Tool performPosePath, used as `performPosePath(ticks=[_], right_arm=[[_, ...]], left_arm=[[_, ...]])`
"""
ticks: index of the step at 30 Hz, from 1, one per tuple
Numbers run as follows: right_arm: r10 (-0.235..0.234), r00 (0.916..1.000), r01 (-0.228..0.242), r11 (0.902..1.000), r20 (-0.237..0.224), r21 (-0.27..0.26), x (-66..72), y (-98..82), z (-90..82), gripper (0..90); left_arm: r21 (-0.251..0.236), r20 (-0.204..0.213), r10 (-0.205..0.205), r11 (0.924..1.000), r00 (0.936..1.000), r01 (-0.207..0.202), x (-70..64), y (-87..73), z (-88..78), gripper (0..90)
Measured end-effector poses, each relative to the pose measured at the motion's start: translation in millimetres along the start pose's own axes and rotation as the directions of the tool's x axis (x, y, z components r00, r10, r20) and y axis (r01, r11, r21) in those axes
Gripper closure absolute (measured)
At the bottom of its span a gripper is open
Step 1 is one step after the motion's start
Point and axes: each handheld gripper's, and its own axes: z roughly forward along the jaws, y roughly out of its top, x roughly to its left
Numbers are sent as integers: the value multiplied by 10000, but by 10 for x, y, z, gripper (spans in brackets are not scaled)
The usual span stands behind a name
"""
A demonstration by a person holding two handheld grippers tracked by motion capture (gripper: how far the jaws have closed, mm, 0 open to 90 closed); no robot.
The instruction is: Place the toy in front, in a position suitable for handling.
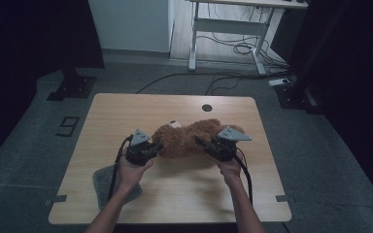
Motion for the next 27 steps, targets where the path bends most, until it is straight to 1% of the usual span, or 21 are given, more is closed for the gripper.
performPosePath(ticks=[2,5,8,10,12,16,17,18,19,21,22,23,27], right_arm=[[-214,9998,214,9997,24,-118,65,69,-13,756],[-328,9994,326,9991,-56,-264,132,123,-19,756],[-398,9991,391,9983,-161,-435,206,148,-19,758],[-536,9983,525,9977,-243,-419,250,136,-6,758],[-545,9979,538,9983,-338,-227,259,82,42,758],[-283,9982,313,9980,-526,557,216,-145,189,756],[-100,9976,139,9982,-678,575,202,-206,216,756],[130,9967,-88,9986,-797,521,187,-250,230,756],[257,9963,-218,9986,-824,482,179,-273,239,756],[197,9969,-162,9988,-757,465,171,-286,255,754],[136,9975,-102,9988,-697,484,164,-289,263,754],[177,9974,-141,9986,-706,513,154,-295,269,754],[84,9977,-46,9984,-673,555,155,-337,271,752]], left_arm=[[-23,-25,-80,10000,10000,80,42,10,-8,838],[-2,-36,-158,9999,9999,158,91,14,0,840],[-5,-72,-194,9998,9998,194,125,2,13,842],[82,-164,-228,9997,9996,229,152,-23,31,842],[287,-267,-264,9992,9993,272,193,-69,59,842],[646,-466,-427,9969,9980,457,288,-212,101,840],[672,-470,-517,9962,9976,548,316,-247,106,840],[645,-377,-704,9953,9968,727,346,-274,104,839],[629,-297,-822,9945,9962,840,368,-288,97,838],[670,-336,-738,9949,9967,759,362,-294,85,837],[711,-363,-634,9953,9973,659,354,-294,78,837],[736,-375,-563,9955,9977,590,346,-297,71,837],[786,-367,-459,9957,9983,487,324,-337,55,836]])
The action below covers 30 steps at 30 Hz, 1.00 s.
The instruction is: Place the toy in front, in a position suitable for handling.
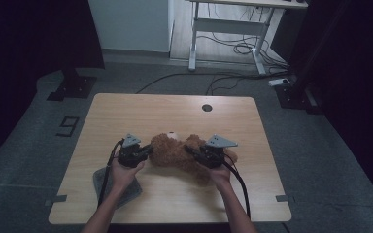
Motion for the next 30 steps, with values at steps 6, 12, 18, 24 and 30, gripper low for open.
performPosePath(ticks=[6,12,18,24,30], right_arm=[[-14,9999,15,10000,-132,64,17,-125,-12,750],[114,9992,-110,9999,-391,95,24,-259,-77,750],[-14,9994,9,9999,-350,-135,-36,-283,-44,750],[-346,9994,346,9985,1,-433,-245,-194,123,750],[-511,9986,516,9981,160,-346,-481,-49,327,742]], left_arm=[[170,187,180,9997,9997,-183,-49,-99,-49,834],[518,641,478,9973,9968,-511,-116,-206,-116,830],[422,507,445,9980,9977,-466,-116,-176,-72,828],[300,104,335,9990,9994,-338,-60,-25,65,830],[309,-83,28,9995,10000,-26,23,93,195,827]])
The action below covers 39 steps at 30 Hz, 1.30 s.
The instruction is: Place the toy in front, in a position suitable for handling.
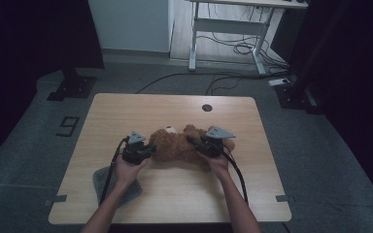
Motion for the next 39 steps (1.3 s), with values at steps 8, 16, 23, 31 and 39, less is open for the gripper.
performPosePath(ticks=[8,16,23,31,39], right_arm=[[395,9991,-396,9992,-155,-36,65,34,-100,646],[897,9960,-897,9960,-17,23,227,-59,-427,470],[1621,9867,-1616,9863,122,-344,229,-173,-651,472],[1771,9839,-1756,9831,245,-513,222,-115,-740,415],[1812,9802,-1768,9825,804,-588,267,-282,-963,381]], left_arm=[[35,14,57,10000,10000,-57,12,-13,-70,761],[180,57,13,9998,10000,-15,61,-100,-375,410],[522,-178,83,9986,9998,-73,52,-282,-538,316],[766,-511,251,9968,9984,-211,63,-545,-640,291],[1202,-904,323,9925,9954,-213,146,-676,-672,254]])
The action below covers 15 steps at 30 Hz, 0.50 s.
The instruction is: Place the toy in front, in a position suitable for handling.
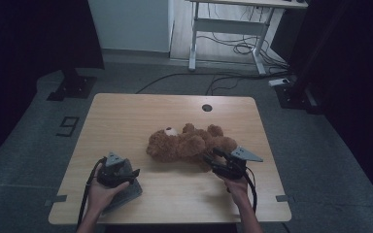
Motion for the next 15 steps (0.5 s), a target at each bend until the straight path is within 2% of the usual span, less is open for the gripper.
performPosePath(ticks=[1,5,15], right_arm=[[-38,10000,37,9999,80,160,-8,-14,-20,376],[62,9998,-65,9998,194,175,-36,-81,-116,370],[101,9986,-115,9996,527,266,-99,-186,-260,366]], left_arm=[[84,-97,11,10000,10000,-11,3,-30,10,246],[414,-314,-75,9991,9995,88,25,-118,37,213],[433,-431,-244,9987,9988,262,97,-208,-13,197]])
